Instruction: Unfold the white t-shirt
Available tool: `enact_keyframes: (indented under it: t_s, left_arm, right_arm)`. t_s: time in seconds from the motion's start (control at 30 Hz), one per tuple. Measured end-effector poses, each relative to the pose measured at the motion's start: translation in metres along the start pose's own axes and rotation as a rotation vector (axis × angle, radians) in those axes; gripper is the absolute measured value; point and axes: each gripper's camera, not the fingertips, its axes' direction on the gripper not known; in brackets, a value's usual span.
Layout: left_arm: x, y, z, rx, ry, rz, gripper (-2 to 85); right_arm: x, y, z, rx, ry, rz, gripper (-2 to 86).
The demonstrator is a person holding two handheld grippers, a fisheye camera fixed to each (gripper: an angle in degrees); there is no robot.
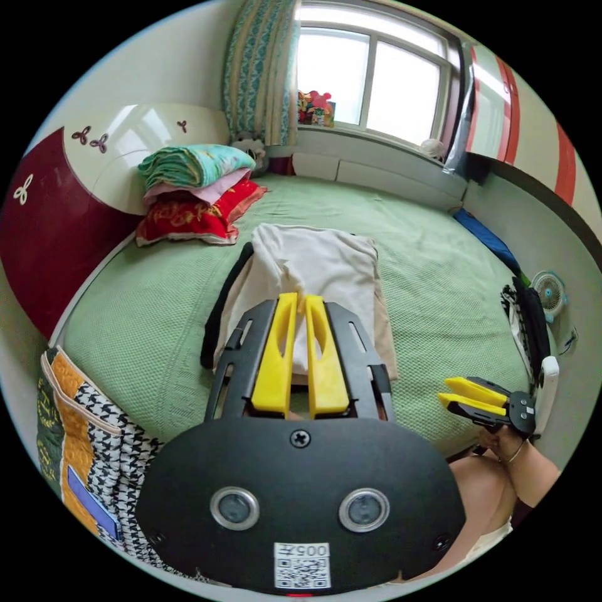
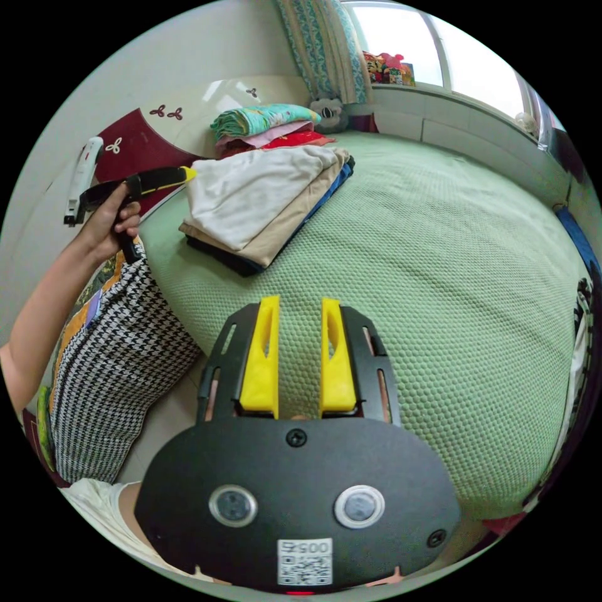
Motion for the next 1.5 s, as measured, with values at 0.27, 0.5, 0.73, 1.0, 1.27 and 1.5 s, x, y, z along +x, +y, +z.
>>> enact_keyframes:
  t_s: [0.27, 0.5, 0.73, 1.0, 1.27, 1.5]
  left_arm:
    - [0.054, 0.001, 0.018, -0.043, 0.054, 0.070, 3.7]
    - [0.088, 0.005, 0.026, -0.040, 0.094, 0.115, 3.8]
    - [0.120, 0.019, 0.041, -0.079, 0.169, 0.148, 3.4]
    - [0.150, 0.041, 0.048, -0.124, 0.265, 0.189, 2.3]
    - [0.177, 0.067, 0.062, -0.219, 0.369, 0.238, 1.6]
    - [0.183, 0.075, 0.066, -0.218, 0.361, 0.256, 1.3]
  right_arm:
    - [0.016, -0.010, -0.027, 0.012, -0.005, 0.008, 7.6]
    - [0.056, -0.022, -0.063, 0.038, -0.090, 0.135, 7.7]
    - [0.087, -0.033, -0.102, 0.070, -0.105, 0.193, 7.9]
    - [0.131, -0.050, -0.152, 0.101, -0.162, 0.293, 8.8]
    - [0.186, -0.069, -0.187, 0.093, -0.353, 0.438, 11.8]
    - [0.219, -0.087, -0.221, 0.079, -0.438, 0.494, 12.3]
